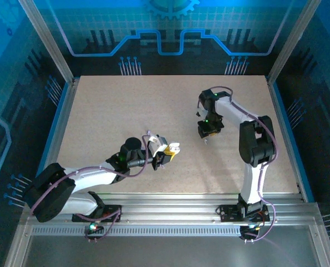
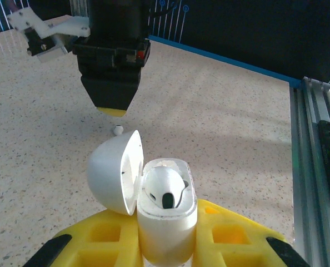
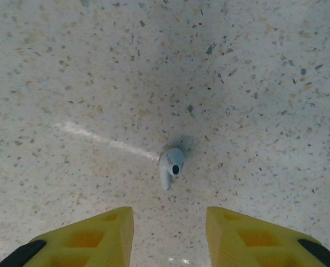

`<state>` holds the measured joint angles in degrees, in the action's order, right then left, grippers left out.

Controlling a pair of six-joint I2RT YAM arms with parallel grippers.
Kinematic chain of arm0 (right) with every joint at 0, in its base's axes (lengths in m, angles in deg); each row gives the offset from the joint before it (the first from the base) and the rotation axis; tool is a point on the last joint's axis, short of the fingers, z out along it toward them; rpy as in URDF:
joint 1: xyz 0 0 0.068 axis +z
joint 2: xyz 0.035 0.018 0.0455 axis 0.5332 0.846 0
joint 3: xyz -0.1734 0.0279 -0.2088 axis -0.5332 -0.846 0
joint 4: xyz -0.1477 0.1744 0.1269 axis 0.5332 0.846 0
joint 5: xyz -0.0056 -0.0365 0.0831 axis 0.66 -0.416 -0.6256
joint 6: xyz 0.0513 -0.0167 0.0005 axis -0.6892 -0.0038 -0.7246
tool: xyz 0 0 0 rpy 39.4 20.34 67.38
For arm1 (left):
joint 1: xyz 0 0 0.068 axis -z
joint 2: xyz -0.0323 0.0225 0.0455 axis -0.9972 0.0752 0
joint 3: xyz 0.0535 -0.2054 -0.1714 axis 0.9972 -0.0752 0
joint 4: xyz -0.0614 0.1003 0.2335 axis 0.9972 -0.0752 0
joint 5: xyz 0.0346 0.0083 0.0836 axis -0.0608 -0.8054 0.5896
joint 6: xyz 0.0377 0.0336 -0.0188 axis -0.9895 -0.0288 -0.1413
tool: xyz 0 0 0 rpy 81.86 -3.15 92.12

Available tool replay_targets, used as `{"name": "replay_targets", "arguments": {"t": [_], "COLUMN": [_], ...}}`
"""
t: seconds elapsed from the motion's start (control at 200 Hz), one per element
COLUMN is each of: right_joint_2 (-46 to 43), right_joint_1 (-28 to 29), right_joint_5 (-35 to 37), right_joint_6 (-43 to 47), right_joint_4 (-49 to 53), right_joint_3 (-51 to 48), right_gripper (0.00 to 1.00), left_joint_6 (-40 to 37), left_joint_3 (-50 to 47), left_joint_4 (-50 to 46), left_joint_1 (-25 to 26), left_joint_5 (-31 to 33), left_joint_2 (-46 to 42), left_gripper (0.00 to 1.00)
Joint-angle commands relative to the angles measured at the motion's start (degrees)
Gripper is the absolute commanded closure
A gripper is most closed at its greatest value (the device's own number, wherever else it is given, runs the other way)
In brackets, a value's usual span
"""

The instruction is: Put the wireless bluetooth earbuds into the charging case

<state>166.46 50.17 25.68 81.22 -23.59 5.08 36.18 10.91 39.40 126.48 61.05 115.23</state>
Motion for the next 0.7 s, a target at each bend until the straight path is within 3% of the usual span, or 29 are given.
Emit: {"name": "replay_targets", "arguments": {"t": [0.0,0.695], "right_joint_2": [2.3,9.3], "right_joint_1": [0.2,0.5], "right_joint_5": [0.8,-0.3], "right_joint_6": [2.1,2.7], "right_joint_4": [2.8,3.4], "right_joint_3": [2.0,4.1], "right_gripper": [0.61,0.62], "left_joint_6": [-1.6,-2.9], "left_joint_3": [1.9,3.2], "left_joint_4": [-0.3,-3.0], "left_joint_1": [0.2,0.3], "left_joint_5": [0.5,1.3], "left_joint_2": [-0.3,-1.5], "left_gripper": [0.8,0.8]}}
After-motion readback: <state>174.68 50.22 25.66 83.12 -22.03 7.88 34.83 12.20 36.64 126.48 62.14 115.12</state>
